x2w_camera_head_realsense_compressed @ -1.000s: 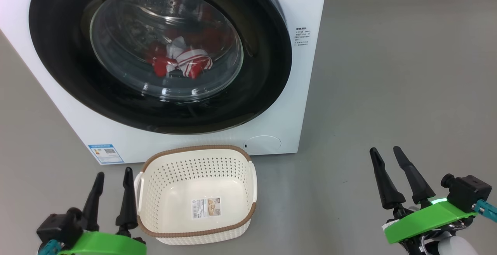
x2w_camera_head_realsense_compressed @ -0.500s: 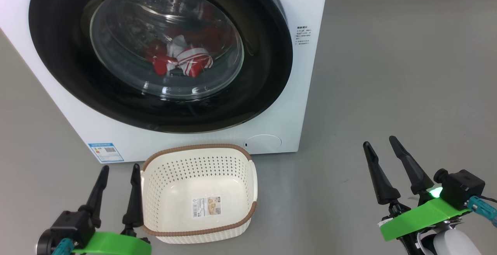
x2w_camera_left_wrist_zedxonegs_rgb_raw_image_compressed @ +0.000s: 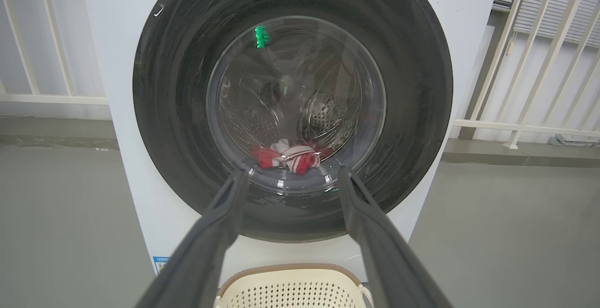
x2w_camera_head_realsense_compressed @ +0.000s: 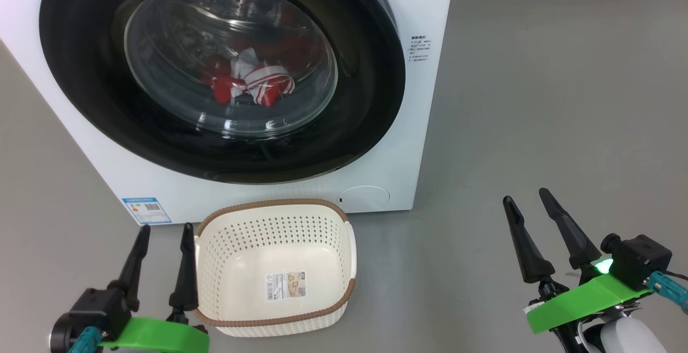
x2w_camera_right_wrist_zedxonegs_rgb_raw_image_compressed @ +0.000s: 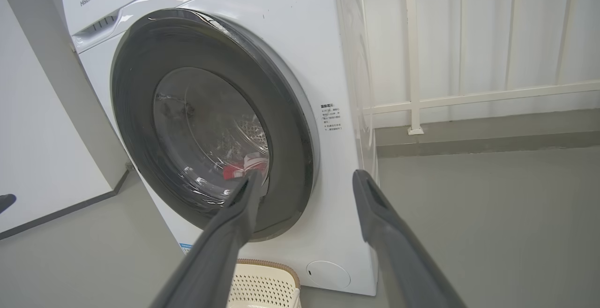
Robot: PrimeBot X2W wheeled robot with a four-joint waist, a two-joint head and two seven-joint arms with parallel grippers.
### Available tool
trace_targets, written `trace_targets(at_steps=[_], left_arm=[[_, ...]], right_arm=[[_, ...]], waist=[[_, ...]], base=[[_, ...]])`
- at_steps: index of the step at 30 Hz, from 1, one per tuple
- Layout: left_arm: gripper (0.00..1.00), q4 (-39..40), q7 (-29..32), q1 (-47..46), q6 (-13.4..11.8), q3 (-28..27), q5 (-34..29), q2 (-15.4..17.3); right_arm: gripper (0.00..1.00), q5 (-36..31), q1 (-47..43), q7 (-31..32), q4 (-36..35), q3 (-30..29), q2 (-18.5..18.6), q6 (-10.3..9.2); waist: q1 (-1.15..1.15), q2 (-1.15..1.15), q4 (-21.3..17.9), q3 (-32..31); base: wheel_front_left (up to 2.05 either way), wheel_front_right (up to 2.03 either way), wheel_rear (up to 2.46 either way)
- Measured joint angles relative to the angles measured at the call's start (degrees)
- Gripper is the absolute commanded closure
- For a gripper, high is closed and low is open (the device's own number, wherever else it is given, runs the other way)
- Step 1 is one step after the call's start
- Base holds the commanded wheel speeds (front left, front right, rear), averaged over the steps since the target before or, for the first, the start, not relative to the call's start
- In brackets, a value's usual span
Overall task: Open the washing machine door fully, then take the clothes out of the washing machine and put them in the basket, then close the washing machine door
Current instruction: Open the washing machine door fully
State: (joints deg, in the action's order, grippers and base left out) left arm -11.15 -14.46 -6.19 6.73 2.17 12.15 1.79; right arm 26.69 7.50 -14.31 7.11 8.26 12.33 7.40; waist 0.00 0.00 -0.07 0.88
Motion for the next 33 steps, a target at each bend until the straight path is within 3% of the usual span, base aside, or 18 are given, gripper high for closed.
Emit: trace_targets(at_steps=[33], left_arm=[[0.0, -0.02, 0.0, -0.01, 0.0, -0.01, 0.03, 0.01]], right_arm=[[0.0, 0.02, 0.0, 0.0, -0.01, -1.51, -0.34, 0.0]], waist=[[0.0, 0.0, 0.07, 0.36]], base=[[0.0, 0.0, 0.0]])
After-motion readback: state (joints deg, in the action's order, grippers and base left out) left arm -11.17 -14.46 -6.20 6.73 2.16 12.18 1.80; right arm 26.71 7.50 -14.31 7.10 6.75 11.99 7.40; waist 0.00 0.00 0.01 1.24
